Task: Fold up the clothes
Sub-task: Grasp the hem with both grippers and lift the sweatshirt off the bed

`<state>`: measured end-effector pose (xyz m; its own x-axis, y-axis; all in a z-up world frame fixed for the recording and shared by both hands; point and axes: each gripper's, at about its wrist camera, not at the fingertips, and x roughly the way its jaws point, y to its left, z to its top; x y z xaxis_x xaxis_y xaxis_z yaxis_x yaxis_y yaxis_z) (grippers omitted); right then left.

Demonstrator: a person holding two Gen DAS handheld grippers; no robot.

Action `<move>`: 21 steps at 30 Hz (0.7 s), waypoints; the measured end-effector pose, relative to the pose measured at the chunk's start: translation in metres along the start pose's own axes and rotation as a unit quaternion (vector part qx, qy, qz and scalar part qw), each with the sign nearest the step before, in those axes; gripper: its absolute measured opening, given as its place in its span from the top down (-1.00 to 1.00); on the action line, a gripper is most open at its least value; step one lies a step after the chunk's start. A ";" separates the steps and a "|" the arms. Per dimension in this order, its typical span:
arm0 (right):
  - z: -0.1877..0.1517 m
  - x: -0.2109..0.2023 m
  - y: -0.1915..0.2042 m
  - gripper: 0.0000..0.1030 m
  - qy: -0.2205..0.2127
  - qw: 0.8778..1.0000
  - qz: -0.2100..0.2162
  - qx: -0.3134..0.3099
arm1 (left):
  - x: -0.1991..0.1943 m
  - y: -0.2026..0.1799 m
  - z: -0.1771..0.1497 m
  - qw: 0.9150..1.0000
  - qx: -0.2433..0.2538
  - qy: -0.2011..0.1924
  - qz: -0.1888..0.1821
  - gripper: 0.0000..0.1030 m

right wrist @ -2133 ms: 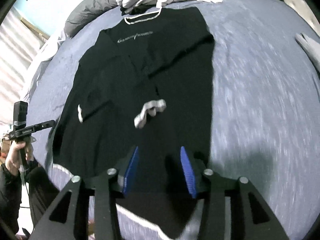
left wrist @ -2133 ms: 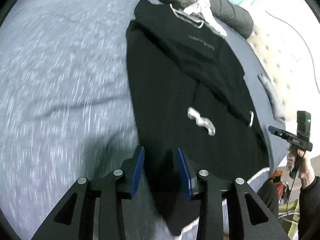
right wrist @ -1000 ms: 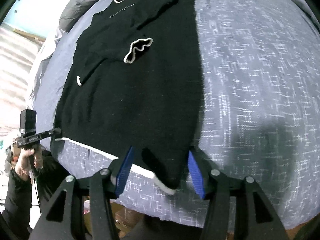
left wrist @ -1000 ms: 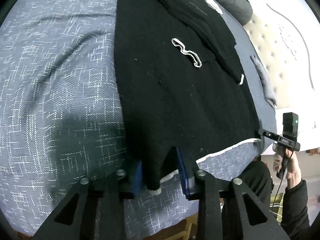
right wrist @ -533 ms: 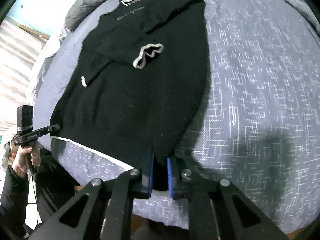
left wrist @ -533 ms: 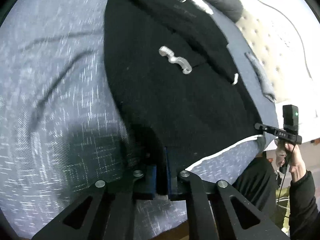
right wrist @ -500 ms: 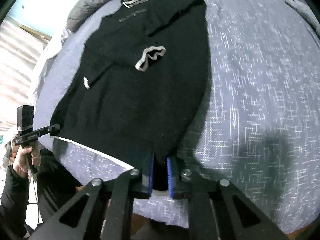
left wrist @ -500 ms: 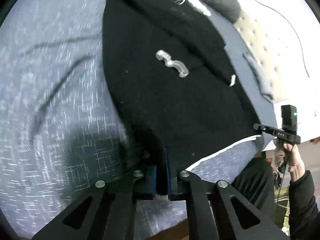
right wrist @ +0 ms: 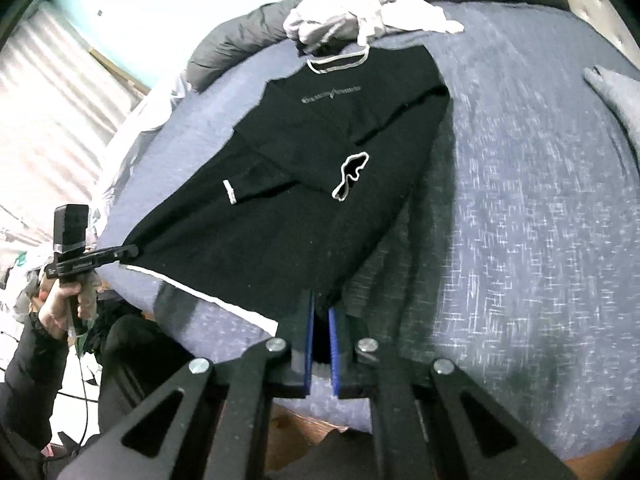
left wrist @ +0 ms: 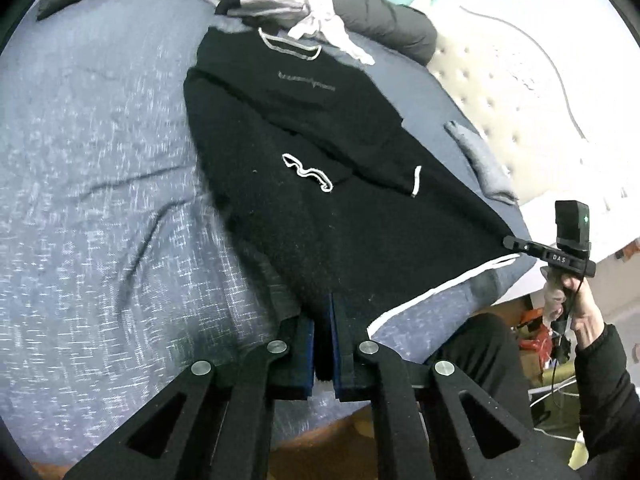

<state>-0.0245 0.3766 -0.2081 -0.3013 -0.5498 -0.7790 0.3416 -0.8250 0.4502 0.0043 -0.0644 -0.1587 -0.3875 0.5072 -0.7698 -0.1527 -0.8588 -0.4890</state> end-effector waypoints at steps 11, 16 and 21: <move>-0.016 -0.058 0.035 0.90 -0.045 0.998 0.034 -0.019 | -0.069 -0.012 -0.017 0.999 0.025 -0.027 -0.010 0.89; -0.025 -0.081 0.058 0.90 -0.055 0.996 0.047 -0.043 | -0.101 -0.028 -0.033 0.998 0.046 -0.039 -0.011 0.88; -0.040 -0.103 0.076 0.90 -0.062 0.994 0.061 -0.061 | -0.133 -0.046 -0.049 0.997 0.065 -0.050 -0.016 0.88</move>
<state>0.0680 0.3755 -0.1109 -0.3569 -0.6624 -0.6586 0.4851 -0.7340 0.4754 0.1078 -0.0887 -0.0539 -0.4687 0.5305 -0.7063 -0.2801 -0.8476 -0.4508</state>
